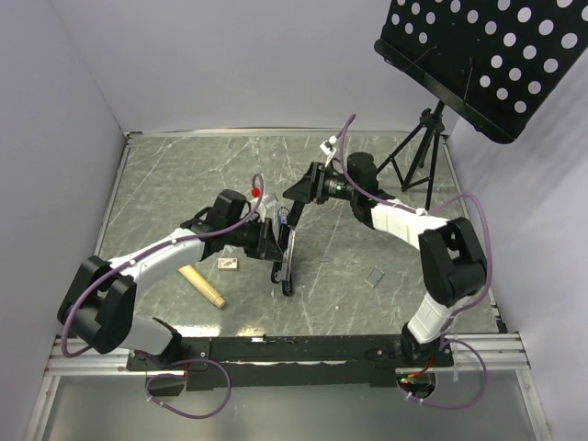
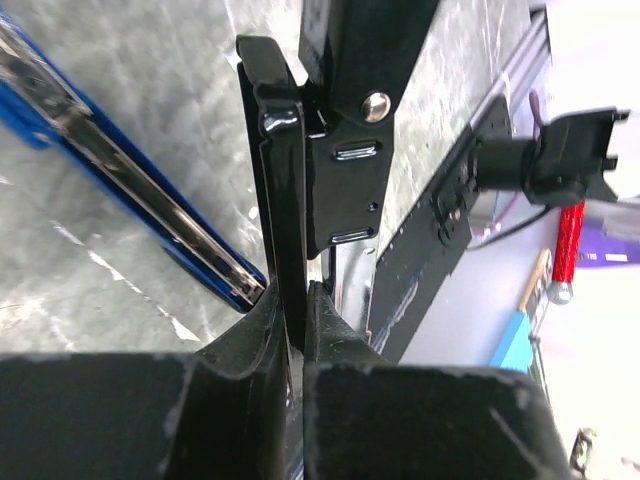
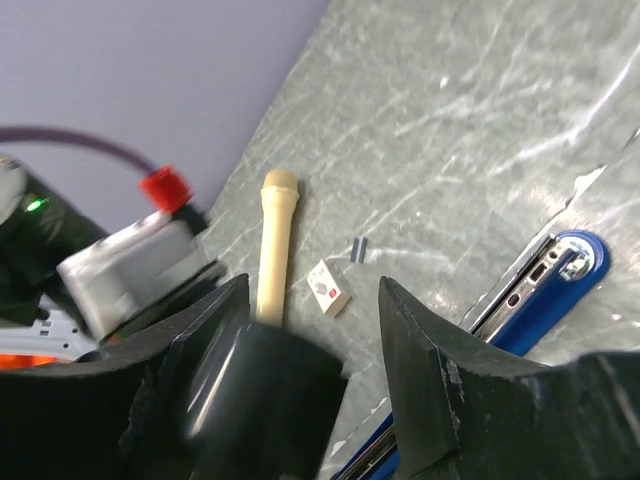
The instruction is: Unload the staples from the stapler
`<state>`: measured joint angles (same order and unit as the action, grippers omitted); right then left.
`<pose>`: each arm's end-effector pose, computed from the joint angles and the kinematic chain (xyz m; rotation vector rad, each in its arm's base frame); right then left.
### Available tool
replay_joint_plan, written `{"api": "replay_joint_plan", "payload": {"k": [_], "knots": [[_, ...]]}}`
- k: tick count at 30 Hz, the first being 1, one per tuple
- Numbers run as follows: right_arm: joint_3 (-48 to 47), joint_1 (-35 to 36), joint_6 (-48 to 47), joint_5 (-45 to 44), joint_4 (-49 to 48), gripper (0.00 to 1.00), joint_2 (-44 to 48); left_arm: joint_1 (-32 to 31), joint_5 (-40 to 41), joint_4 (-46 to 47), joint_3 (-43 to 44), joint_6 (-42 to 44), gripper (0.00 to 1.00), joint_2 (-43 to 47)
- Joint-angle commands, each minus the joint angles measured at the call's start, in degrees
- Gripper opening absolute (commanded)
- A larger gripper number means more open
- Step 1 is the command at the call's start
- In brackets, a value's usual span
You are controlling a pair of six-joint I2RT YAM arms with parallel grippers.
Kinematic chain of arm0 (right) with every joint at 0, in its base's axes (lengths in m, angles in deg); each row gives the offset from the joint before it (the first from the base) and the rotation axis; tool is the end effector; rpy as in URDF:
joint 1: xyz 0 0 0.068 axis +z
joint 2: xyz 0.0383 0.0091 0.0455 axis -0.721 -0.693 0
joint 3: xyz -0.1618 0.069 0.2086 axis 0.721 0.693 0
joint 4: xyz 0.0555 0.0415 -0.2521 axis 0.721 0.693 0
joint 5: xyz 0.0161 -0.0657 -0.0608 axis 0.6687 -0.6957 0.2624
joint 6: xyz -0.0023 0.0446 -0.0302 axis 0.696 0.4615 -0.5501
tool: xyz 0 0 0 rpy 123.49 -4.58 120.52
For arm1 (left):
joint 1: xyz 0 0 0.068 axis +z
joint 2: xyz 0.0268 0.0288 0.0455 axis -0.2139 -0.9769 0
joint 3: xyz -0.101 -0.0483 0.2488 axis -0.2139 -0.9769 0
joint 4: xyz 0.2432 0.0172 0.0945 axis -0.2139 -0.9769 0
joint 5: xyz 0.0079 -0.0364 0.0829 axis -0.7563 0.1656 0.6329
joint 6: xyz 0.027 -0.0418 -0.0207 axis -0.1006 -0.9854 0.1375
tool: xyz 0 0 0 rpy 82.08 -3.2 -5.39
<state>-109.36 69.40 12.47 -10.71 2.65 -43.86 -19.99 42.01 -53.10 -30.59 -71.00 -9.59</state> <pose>0.3374 0.1722 0.2588 -0.4014 1.9111 1.4049 0.2328 -0.1732 0.2258 0.4591 2.4322 -1.2644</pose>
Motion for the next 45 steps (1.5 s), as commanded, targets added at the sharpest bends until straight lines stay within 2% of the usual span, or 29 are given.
{"api": "replay_joint_plan", "payload": {"k": [1,6,12,14,21,23,25,30,36,45], "knots": [[-0.57,0.55,0.91,2.31,-5.06,0.60,-2.64,-0.88,-6.28,8.24,4.44,3.27,0.01,0.51],[-3.02,0.64,-0.14,2.49,-1.03,0.61,-3.62,-1.15,-8.73,10.17,2.95,4.58,0.01,1.12],[-10.48,0.64,-2.61,4.07,11.27,0.68,-7.56,-1.15,-10.94,19.84,-1.35,3.89,0.01,3.49],[-11.64,0.64,-3.13,1.81,15.65,0.74,-7.66,-1.24,-10.50,19.84,-1.27,3.88,0.01,3.94],[-11.64,1.25,-4.54,-4.44,23.66,0.79,0.05,-1.06,-5.76,16.59,0.05,2.75,0.01,2.89],[-11.56,1.17,-4.37,-5.94,24.12,0.91,2.17,-0.62,-5.22,16.15,-0.21,1.87,0.01,2.62],[-10.42,1.25,-3.93,-7.17,24.03,0.98,5.77,0.25,-6.10,18.50,-1.18,-0.50,0.01,2.71],[-8.75,1.25,-3.75,-8.15,25.16,0.97,12.01,1.66,-6.45,20.11,-2.33,-4.64,0.01,3.67],[-4.27,3.09,-4.81,-9.72,27.01,0.89,16.24,2.54,-5.93,19.66,-1.98,-6.66,0.01,5.08],[-4.79,9.07,-6.30,-16.92,32.11,0.77,15.63,2.63,-5.92,21.86,-1.36,-8.95,0.01,5.96]]}}
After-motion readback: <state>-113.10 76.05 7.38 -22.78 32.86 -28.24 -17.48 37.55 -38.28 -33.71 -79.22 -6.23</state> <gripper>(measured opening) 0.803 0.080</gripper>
